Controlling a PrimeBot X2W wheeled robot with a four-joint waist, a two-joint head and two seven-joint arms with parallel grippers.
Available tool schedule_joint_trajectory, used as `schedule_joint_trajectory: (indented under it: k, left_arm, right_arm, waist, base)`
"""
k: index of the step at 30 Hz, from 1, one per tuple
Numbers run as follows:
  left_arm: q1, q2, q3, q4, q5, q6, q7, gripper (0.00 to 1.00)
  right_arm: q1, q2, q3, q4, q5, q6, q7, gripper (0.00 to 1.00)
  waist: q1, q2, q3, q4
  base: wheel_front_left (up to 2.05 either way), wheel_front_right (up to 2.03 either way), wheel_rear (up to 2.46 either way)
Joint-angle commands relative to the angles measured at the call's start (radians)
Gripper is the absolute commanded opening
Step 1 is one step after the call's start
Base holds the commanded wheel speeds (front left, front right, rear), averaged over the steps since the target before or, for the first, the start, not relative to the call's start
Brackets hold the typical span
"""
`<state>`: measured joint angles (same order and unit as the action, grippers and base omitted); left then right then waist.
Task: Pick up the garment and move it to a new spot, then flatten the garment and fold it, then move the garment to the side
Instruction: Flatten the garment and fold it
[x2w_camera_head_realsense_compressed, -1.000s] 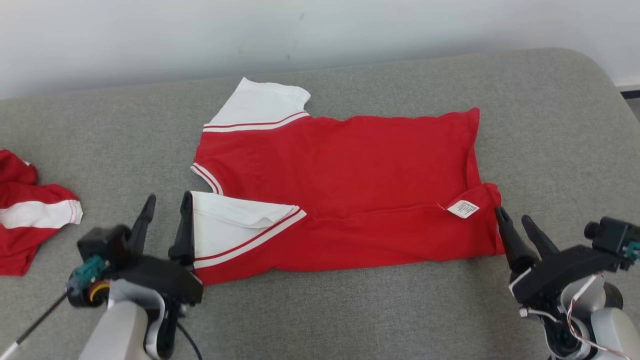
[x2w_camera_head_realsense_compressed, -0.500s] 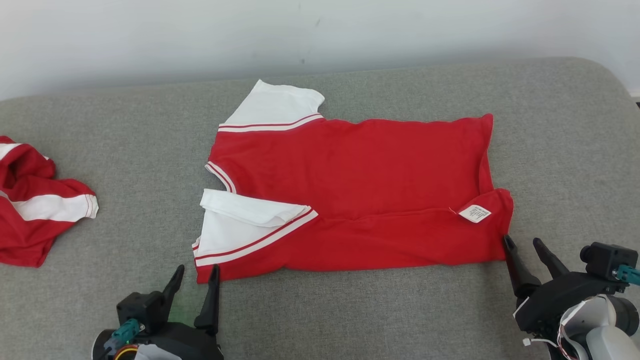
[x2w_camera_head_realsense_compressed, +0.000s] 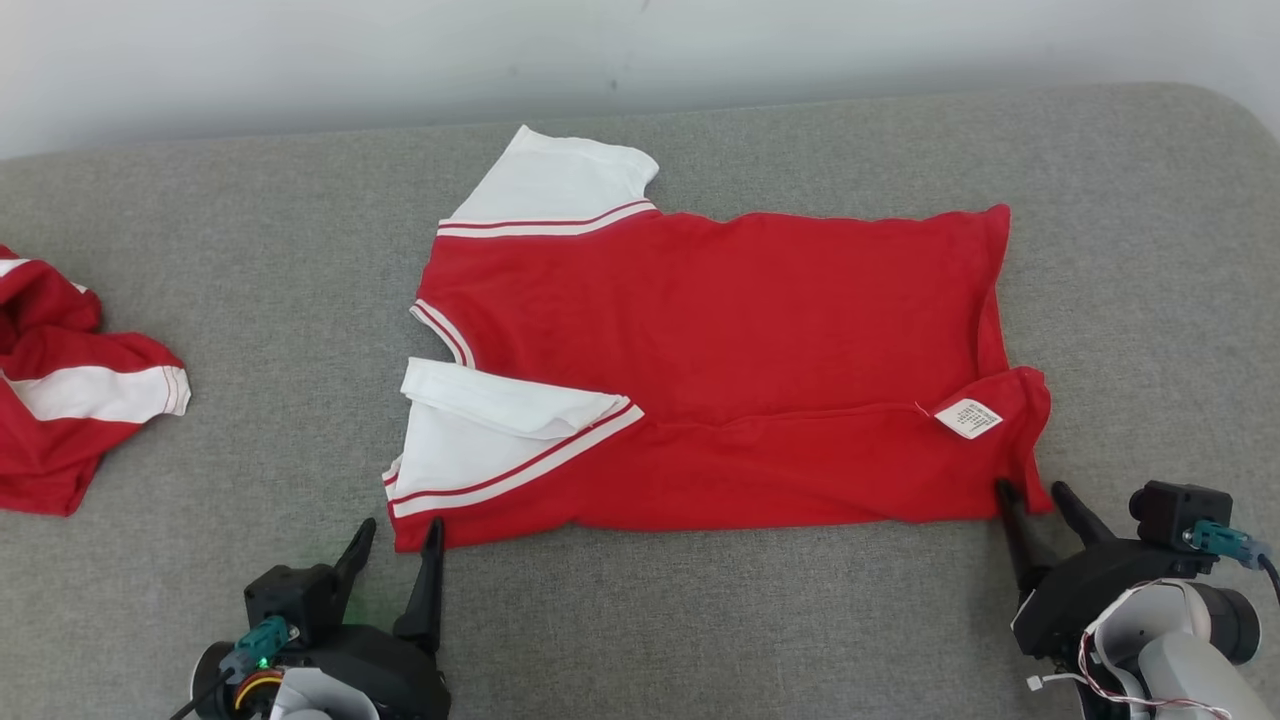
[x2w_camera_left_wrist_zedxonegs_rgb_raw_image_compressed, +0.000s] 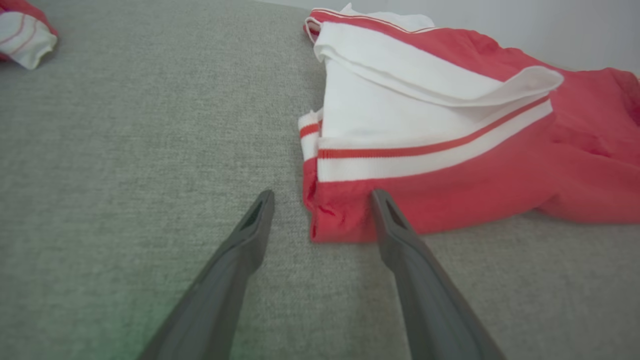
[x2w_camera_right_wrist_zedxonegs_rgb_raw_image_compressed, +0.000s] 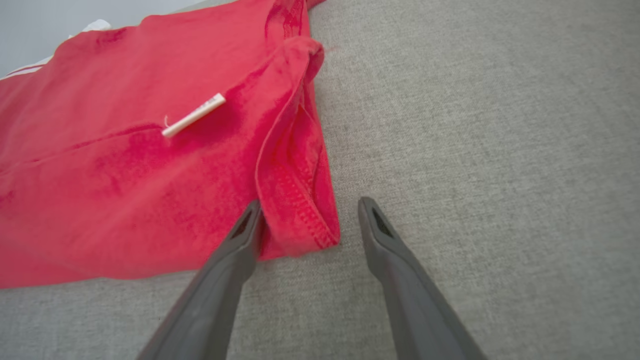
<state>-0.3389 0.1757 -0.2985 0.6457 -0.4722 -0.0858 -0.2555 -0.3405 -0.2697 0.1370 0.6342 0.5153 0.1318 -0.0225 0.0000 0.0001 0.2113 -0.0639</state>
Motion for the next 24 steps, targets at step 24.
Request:
schedule_joint_trajectory:
  k: [24]
  left_arm:
    - [0.231, -0.047, 0.125, -0.121, -0.012, -0.001, -0.010, 0.00]
  right_arm:
    - [0.141, -0.045, 0.127, -0.053, 0.199, -0.002, -0.115, 0.00]
  waist:
    - [0.0000, -0.0001, -0.156, 0.052]
  base:
    - [0.00, 0.00, 0.00]
